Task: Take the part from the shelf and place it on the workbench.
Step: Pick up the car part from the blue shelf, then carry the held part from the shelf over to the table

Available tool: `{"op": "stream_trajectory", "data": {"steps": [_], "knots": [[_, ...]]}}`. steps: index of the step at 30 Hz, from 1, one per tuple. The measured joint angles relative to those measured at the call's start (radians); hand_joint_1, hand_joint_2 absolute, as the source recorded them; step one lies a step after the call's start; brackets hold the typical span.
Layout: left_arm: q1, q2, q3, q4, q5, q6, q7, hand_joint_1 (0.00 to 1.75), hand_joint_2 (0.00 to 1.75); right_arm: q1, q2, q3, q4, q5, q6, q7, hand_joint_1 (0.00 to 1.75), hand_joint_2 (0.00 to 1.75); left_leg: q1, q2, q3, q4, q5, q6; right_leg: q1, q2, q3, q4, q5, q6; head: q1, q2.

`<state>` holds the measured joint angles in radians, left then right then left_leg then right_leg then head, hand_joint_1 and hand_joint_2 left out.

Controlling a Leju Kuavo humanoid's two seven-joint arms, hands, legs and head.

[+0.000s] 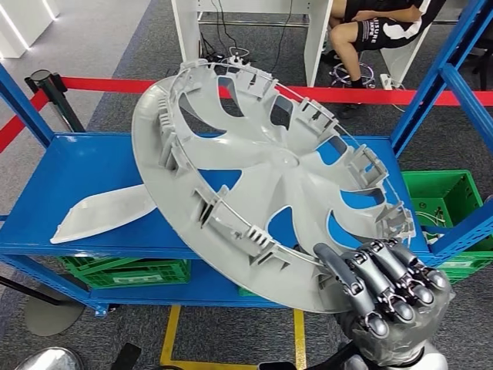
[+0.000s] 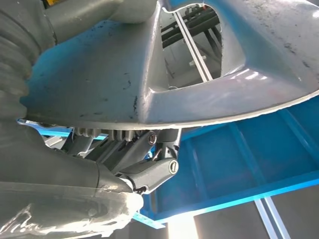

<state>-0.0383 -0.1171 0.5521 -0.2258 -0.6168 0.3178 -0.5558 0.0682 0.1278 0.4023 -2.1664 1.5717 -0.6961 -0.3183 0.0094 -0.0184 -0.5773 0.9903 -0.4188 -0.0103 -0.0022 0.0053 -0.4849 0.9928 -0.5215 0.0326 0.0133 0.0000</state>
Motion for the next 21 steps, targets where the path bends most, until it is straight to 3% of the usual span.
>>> {"op": "stream_trajectory", "data": {"steps": [7,21], "knots": [[0.000,0.000,0.005,0.000,0.001,0.000,0.001,0.00,1.75,0.001,0.000,0.000,0.000,0.000,0.000,0.003,1.75,1.75,0.000,0.000,0.000,0.000,0.000,0.000,0.000,0.000,0.000,0.000,0.000,0.000,0.000,0.000],[0.003,0.010,0.035,0.000,0.029,-0.044,-0.009,0.00,1.75,-0.021,-0.007,0.044,0.006,0.000,0.000,0.107,1.69,1.75,0.000,0.000,0.000,0.000,0.000,0.000,0.000,0.000,0.000,0.000,0.000,0.000,0.000,0.000]]}}
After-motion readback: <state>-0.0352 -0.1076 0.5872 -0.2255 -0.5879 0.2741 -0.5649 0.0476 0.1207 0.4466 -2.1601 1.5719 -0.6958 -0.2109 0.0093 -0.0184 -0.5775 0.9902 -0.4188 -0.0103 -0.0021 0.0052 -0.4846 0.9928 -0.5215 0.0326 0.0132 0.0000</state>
